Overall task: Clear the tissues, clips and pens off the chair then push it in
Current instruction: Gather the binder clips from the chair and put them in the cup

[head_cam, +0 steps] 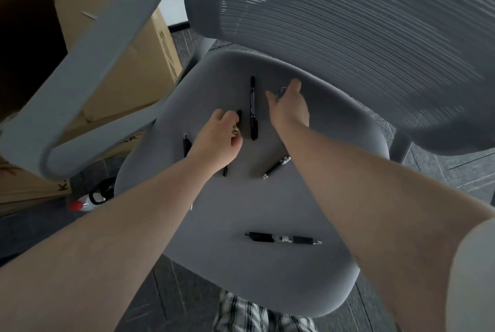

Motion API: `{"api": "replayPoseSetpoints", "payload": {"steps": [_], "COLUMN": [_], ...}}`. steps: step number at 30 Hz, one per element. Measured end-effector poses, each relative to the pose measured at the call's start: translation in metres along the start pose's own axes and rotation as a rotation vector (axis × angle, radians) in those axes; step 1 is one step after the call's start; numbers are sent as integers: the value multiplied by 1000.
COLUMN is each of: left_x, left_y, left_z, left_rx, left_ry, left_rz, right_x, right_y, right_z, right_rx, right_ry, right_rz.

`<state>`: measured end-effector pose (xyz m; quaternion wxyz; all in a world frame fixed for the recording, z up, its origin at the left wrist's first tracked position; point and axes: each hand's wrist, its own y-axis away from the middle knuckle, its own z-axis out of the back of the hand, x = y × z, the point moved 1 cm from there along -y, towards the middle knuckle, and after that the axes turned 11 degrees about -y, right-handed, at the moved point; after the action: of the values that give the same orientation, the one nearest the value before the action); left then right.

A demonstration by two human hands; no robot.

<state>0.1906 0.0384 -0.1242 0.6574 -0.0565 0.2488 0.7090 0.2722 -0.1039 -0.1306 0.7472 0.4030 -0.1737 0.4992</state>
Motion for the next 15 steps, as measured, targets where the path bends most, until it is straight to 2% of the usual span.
{"api": "replayPoseSetpoints", "payload": {"steps": [10, 15], "left_x": [20, 25], "left_y": [7, 20], "left_z": [-1, 3], "left_rx": [-16, 38], "left_ry": [-57, -66], "left_rz": [59, 113], "right_x": [-3, -5], "right_y": [0, 23], "right_z": [-9, 0], "right_rx": [7, 37], "right_ry": [29, 60], "right_rz": [-81, -27]}}
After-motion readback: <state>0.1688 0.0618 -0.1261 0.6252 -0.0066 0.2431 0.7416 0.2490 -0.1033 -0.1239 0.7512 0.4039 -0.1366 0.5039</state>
